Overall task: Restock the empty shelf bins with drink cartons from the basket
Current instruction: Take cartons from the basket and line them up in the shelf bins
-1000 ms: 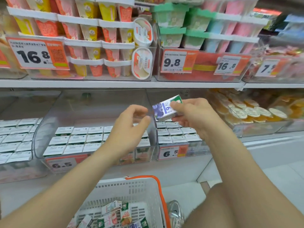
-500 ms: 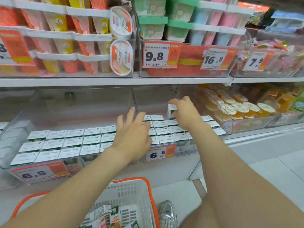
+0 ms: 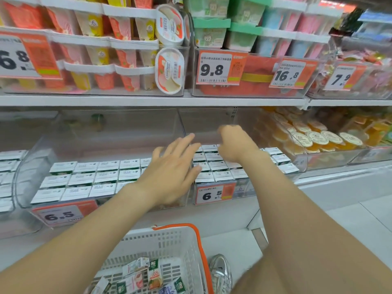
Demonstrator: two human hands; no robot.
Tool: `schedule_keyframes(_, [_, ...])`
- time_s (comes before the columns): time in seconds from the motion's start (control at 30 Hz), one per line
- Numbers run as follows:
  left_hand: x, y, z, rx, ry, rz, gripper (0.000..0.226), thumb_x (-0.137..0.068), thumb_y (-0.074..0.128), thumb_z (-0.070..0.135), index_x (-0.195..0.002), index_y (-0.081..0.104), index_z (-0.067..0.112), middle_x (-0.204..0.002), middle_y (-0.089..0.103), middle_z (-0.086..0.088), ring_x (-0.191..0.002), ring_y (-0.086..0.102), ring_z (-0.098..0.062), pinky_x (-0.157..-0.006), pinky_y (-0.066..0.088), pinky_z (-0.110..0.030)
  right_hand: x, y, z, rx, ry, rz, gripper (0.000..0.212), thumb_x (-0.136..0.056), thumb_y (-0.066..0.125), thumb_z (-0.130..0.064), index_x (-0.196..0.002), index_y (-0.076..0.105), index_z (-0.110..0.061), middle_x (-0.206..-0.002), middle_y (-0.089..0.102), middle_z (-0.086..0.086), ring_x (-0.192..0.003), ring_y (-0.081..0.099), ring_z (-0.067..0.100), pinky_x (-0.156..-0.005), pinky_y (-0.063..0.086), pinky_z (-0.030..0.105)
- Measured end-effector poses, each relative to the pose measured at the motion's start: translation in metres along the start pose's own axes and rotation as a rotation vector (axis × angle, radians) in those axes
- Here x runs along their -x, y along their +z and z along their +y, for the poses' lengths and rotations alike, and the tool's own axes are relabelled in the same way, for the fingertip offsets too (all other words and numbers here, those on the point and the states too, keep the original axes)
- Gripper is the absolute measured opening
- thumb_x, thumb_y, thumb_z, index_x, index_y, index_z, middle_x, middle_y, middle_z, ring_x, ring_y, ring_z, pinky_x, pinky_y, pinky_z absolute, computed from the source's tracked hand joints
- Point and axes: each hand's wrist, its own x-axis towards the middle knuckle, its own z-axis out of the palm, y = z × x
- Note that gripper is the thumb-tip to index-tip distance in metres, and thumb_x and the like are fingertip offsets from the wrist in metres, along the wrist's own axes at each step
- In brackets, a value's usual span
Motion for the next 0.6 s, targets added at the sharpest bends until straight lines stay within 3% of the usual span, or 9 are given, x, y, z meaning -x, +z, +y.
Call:
schedule_keyframes(0.1, [0.023, -0.013, -0.023, -0.010, -0.027, 0.184, 0.043, -0.108, 0.040, 0.040, -0.148, 0.040, 0.025, -0.155, 0.035, 0.002, -0.136, 0.043, -0.025, -0.106, 0.038, -0.047, 0.014, -0.012, -0.047, -0.116, -0.102, 0.259, 0.026, -0.084, 0.052, -0.005, -0.104, 0.068, -0.009, -0.105, 0.068, 0.015, -0.097, 0.062, 0.038, -0.077, 0.051, 0.040])
schedule_keyframes(0.2, [0.046, -0.027, -0.055, -0.062, -0.114, 0.295, 0.025, -0.100, 0.052, 0.024, -0.123, 0.058, 0.019, -0.124, 0.053, -0.001, -0.109, 0.055, -0.029, -0.087, 0.045, -0.045, 0.041, -0.014, -0.101, -0.220, -0.275, 0.376, 0.018, -0.085, 0.052, -0.007, -0.097, 0.065, -0.012, -0.096, 0.065, 0.010, -0.089, 0.058, 0.033, -0.070, 0.043, 0.038])
schedule_keyframes(0.3, [0.070, -0.042, -0.089, -0.159, -0.278, 0.262, 0.020, -0.092, 0.055, 0.016, -0.109, 0.066, 0.015, -0.109, 0.060, -0.006, -0.097, 0.057, -0.034, -0.081, 0.048, -0.046, 0.062, 0.000, -0.142, -0.257, -0.483, 0.248, 0.015, -0.088, 0.051, -0.013, -0.095, 0.064, -0.016, -0.094, 0.064, 0.005, -0.086, 0.060, 0.031, -0.074, 0.052, 0.042])
schedule_keyframes(0.4, [0.093, -0.059, -0.121, -0.302, -0.424, 0.114, 0.023, -0.083, 0.061, 0.002, -0.105, 0.063, 0.007, -0.101, 0.059, -0.014, -0.090, 0.056, -0.039, -0.073, 0.045, -0.046, 0.064, 0.024, -0.174, -0.167, -0.538, 0.071, 0.021, -0.090, 0.052, -0.015, -0.106, 0.066, -0.015, -0.101, 0.065, 0.007, -0.093, 0.062, 0.034, -0.078, 0.056, 0.044])
schedule_keyframes(0.5, [0.107, -0.071, -0.142, -0.450, -0.496, -0.029, 0.027, -0.083, 0.063, -0.002, -0.107, 0.057, 0.009, -0.105, 0.063, -0.012, -0.101, 0.058, -0.034, -0.081, 0.047, -0.041, 0.056, 0.045, -0.196, -0.095, -0.565, 0.007, 0.024, -0.090, 0.052, -0.008, -0.110, 0.065, -0.008, -0.103, 0.064, 0.012, -0.095, 0.062, 0.037, -0.078, 0.057, 0.048])
schedule_keyframes(0.6, [0.108, -0.072, -0.149, -0.653, -0.461, -0.204, 0.033, -0.087, 0.065, 0.007, -0.116, 0.053, 0.015, -0.114, 0.065, -0.002, -0.134, 0.043, -0.033, -0.103, 0.035, -0.050, 0.044, 0.060, -0.211, -0.070, -0.583, -0.072, 0.028, -0.094, 0.049, -0.009, -0.119, 0.060, -0.005, -0.114, 0.061, 0.016, -0.105, 0.058, 0.038, -0.086, 0.054, 0.049])
